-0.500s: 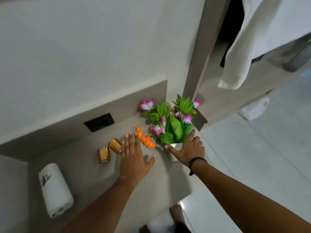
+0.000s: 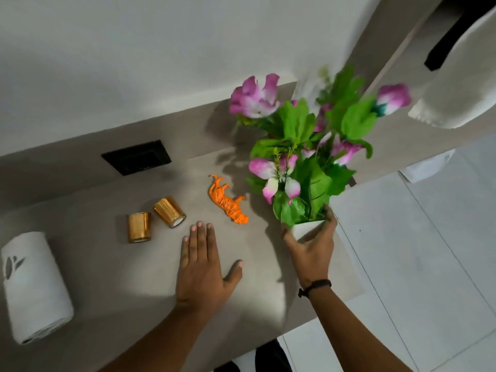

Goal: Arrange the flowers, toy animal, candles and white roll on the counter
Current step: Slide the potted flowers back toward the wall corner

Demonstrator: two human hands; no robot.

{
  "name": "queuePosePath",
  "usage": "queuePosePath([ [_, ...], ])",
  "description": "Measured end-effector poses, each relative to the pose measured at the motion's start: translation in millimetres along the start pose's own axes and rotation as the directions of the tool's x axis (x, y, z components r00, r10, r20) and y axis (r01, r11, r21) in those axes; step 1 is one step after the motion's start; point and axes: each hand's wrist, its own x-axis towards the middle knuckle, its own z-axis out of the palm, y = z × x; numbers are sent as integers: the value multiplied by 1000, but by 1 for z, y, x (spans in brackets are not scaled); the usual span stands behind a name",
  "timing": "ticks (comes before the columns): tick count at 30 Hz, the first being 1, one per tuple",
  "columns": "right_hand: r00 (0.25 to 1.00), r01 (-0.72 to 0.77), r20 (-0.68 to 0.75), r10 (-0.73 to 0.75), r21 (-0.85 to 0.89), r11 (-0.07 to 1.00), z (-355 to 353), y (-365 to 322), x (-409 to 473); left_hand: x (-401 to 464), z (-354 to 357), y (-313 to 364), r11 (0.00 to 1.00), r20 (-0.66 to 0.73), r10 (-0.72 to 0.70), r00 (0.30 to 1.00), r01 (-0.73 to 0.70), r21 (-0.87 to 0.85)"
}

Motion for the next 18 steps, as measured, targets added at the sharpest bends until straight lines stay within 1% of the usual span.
queuePosePath([
  [1,1000,15,3,-15,12,1000,4,1,5,0,4,-1,1000,-20,4,1000,-4,-2],
  [5,1000,-11,28,8,108,994,29,-5,30,-1,16,-9,999,-73,36,997,-36,-1],
  [7,995,-56,92,44,132,990,44,-5,50,0,18,-9,999,-89,33,995,-35,-11],
  [8,985,-94,153,79,100,991,50,-6,61,0,19,-8,999,-93,29,995,-30,-12],
  [9,963,-151,228,143,15,988,54,-9,69,0,18,-7,1000,-97,26,995,-28,-15],
  [10,943,-181,273,192,-67,981,58,-12,77,0,18,-7,999,-97,25,995,-27,-22],
  [11,952,-141,263,154,-68,988,63,-16,85,0,18,-7,999,-99,24,995,-27,-33],
  [12,977,-73,205,66,23,997,68,-19,92,-1,18,-7,999,-99,23,995,-27,-41],
  [13,992,-26,125,14,96,995,72,-21,99,-1,17,-7,999,-99,22,995,-26,-46],
  [14,997,5,70,-14,137,991,77,-25,103,-1,17,-7,998,-101,22,995,-27,-48],
  [15,998,27,47,-35,162,986,82,-31,106,-1,17,-7,998,-105,23,994,-28,-52],
  [18,999,38,27,-43,169,985,92,-30,114,0,14,-5,999,-109,17,994,-23,-47],
])
